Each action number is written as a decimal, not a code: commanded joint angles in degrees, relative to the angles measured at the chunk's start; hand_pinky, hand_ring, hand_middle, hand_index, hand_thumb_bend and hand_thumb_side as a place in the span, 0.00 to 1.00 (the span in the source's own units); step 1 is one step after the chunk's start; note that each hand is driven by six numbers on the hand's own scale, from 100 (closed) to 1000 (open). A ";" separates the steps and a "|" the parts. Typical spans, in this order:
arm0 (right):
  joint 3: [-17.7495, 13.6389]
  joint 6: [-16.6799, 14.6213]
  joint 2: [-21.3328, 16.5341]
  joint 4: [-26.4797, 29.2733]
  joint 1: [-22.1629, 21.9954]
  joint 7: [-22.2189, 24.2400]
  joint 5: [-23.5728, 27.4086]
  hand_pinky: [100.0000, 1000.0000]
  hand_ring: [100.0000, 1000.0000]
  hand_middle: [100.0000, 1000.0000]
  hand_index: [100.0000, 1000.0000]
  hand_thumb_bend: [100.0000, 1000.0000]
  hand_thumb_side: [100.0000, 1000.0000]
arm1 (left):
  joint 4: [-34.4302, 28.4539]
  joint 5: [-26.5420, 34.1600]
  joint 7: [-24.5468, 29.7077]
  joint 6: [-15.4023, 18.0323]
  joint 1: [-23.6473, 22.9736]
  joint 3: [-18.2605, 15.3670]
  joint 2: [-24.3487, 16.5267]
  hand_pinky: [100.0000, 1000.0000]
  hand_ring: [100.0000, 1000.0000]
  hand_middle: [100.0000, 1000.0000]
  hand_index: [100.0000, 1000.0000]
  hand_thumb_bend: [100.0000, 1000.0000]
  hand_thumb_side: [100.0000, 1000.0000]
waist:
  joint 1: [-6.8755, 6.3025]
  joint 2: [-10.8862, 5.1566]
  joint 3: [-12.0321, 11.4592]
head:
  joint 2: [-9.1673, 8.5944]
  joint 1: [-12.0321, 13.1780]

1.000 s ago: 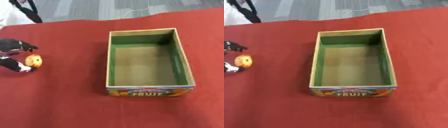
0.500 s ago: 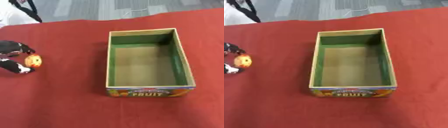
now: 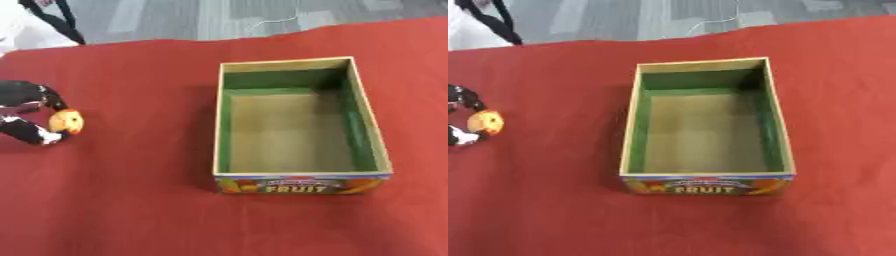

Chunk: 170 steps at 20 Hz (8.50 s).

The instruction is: Pick up objects on the table and place them in the box.

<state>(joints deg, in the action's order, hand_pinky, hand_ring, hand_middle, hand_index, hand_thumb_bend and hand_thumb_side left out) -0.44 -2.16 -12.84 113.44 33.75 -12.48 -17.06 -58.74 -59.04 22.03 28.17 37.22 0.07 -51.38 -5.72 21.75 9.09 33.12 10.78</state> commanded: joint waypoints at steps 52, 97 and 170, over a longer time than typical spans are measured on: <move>0.01 -0.32 3.60 1.15 -2.60 -1.22 -0.88 0.85 0.85 0.58 0.80 0.00 1.00 | -17.63 17.75 -6.80 -2.00 4.97 0.57 -1.79 0.26 0.43 0.35 0.51 0.00 0.17 | 0.70 -8.14 -1.75 | 5.61 0.44; 1.82 -4.02 8.57 1.15 1.11 -3.87 0.36 0.84 0.85 0.58 0.80 0.00 1.00 | -15.80 -0.19 -7.45 4.55 21.43 10.27 29.50 0.25 0.42 0.34 0.49 0.00 0.17 | 1.02 -6.86 1.95 | 4.55 4.48; 1.96 -4.29 9.05 1.15 1.71 -3.68 0.76 0.84 0.84 0.58 0.80 0.00 1.00 | -9.76 -2.60 6.60 11.63 17.93 13.99 32.05 0.72 0.90 0.91 1.00 0.54 1.00 | 1.51 -6.46 2.29 | 1.44 4.23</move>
<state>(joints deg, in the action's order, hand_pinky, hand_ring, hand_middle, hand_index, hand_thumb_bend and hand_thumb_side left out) 1.79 -6.45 -3.73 113.46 34.79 -15.96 -16.45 -66.88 -62.65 25.86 37.60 54.38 14.55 -17.72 -4.48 16.68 11.44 35.34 15.02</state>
